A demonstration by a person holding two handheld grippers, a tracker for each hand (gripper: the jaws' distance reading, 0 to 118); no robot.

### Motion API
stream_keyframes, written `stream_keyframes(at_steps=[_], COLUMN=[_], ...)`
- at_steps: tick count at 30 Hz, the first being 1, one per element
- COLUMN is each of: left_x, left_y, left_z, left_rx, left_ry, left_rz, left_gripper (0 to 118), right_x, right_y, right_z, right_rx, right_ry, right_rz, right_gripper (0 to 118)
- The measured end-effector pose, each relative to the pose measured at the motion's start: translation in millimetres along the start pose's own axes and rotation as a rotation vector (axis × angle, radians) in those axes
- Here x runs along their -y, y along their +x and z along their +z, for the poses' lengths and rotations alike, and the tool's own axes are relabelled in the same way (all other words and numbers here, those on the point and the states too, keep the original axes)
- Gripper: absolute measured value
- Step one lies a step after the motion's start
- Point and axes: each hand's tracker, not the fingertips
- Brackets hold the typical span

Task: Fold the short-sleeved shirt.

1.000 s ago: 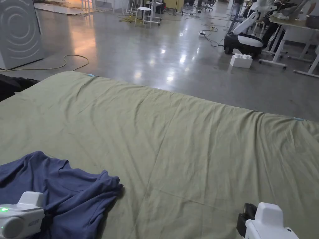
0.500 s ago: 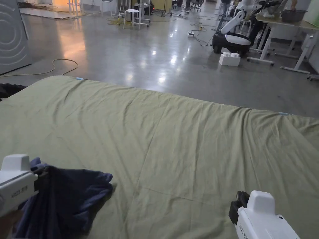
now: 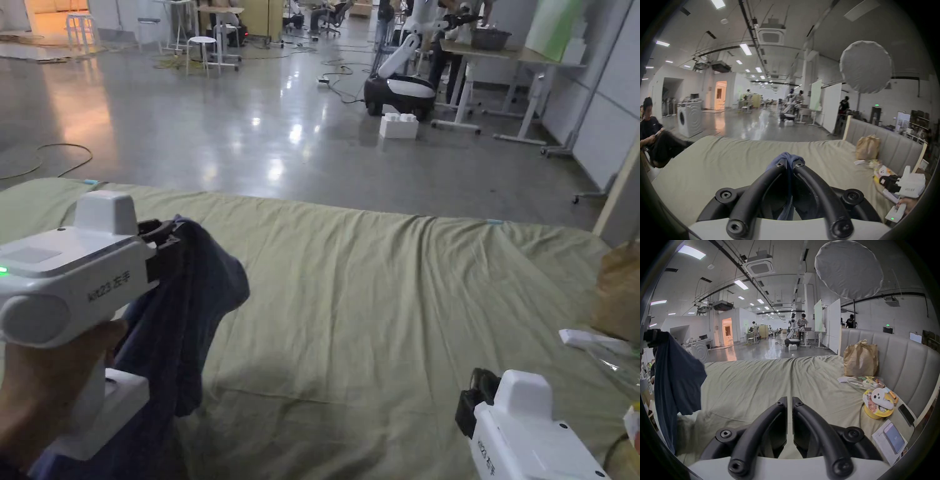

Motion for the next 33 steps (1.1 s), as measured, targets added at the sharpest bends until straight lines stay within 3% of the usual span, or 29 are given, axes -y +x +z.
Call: stream_keyframes(at_steps=[9, 21, 22, 26, 27, 33], left_x=[3, 135, 145, 167, 168, 149], left_y=[128, 237, 238, 241, 239, 200], left_z=[-62, -117, -116, -108, -107, -78], left_rx=[0.247, 0.426, 0.440, 0.433, 0.423, 0.376], left_ry=[-0.038, -0.397, -0.397, -0.410, -0.412, -0.288], left_rz=[-0.038, -0.022, -0.023, -0.058, -0.066, -0.002], left_gripper=[5, 7, 11, 66, 73, 77], right_x=[-1, 24, 26, 31, 33, 28], right_y=[63, 113, 115, 116, 116, 101], right_z=[25, 43, 44, 40, 38, 32], right_rx=[0.116, 0.211, 0.214, 0.207, 0.204, 0.162], right_ry=[0.017, -0.037, -0.042, -0.068, -0.071, -0.077], right_rz=[-0.061, -0.104, -0.104, -0.101, -0.101, -0.101], right_gripper=[6, 6, 6, 6, 6, 6])
